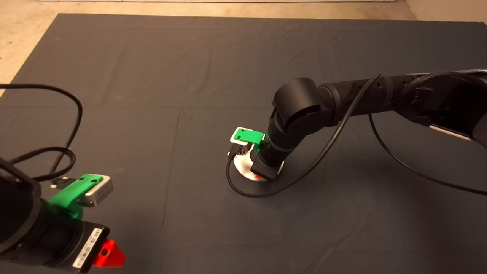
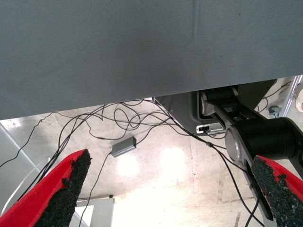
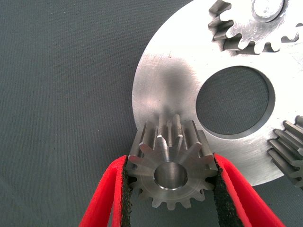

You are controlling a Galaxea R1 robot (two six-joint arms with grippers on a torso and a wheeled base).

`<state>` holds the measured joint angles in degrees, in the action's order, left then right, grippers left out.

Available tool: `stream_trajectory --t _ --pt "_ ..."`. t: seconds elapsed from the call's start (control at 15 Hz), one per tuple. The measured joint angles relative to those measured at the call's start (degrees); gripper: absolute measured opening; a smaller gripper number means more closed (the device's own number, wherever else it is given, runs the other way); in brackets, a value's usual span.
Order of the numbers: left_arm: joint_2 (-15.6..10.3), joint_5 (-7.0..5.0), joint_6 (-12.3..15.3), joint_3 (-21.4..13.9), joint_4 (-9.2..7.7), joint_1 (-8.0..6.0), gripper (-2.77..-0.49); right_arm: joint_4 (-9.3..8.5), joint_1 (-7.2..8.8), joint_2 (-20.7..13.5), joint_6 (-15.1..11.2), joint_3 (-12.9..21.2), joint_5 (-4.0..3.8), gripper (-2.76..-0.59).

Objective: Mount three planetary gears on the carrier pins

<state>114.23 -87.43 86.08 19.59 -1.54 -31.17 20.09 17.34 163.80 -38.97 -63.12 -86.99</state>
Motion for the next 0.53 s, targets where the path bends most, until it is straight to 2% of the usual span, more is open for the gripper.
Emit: stream_trajectory --t 0.53 --pt "-0.3 0.0 0.0 0.0 -0.02 0.0 -0.79 0.25 -0.22 0.0 0.1 0.1 -0.02 -2.41"
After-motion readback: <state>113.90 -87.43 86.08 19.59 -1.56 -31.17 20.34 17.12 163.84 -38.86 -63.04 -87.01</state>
